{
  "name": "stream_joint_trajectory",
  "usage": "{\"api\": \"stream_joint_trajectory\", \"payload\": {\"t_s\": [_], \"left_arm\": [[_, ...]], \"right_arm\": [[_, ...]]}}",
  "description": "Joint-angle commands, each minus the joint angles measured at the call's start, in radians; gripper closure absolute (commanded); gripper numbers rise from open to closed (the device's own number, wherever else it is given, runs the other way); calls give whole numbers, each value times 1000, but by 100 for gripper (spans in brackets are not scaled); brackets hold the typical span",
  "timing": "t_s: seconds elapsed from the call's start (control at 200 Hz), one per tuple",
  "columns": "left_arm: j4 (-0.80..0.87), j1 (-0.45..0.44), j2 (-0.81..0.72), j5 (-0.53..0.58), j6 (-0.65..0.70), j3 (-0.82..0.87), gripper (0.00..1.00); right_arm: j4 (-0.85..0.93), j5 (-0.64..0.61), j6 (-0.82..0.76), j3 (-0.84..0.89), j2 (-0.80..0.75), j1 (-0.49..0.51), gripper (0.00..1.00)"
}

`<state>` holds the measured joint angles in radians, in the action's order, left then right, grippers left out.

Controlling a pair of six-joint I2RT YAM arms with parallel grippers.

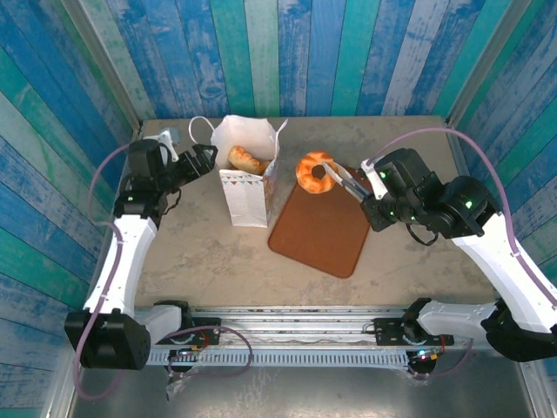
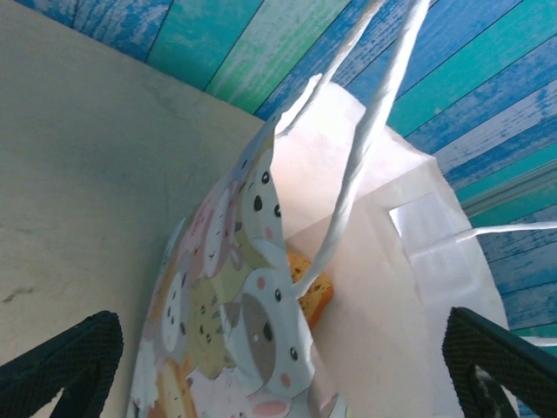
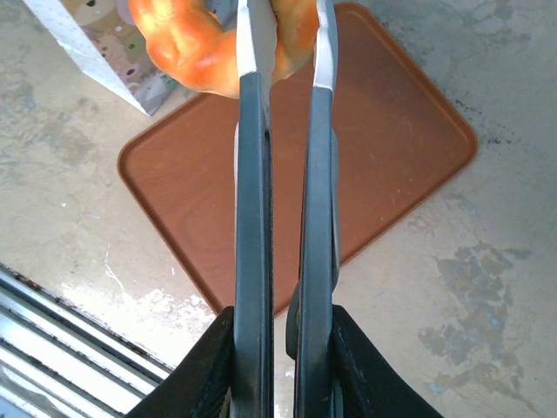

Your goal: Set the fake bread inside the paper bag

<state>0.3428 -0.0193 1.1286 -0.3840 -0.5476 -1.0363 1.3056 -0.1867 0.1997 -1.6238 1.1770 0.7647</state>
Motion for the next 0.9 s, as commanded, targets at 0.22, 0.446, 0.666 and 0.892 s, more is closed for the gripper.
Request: {"api": "stream_joint_trajectory", "payload": {"t_s": [0.22, 0.446, 0.666, 0.892], "left_arm": [[-67, 4, 97, -53, -19, -31, 5], [-48, 4, 114, -40, 0, -41, 10], [-77, 3, 146, -63, -10, -34, 22], [-89, 4, 175, -68, -23, -49, 32]], "right_arm": [[-52, 3, 30, -36, -37, 46, 76], [-115, 77, -18, -36, -56, 65, 76], [-173, 129, -28, -59, -49, 78, 76], [-220, 146, -28, -144, 20, 92, 76]]}}
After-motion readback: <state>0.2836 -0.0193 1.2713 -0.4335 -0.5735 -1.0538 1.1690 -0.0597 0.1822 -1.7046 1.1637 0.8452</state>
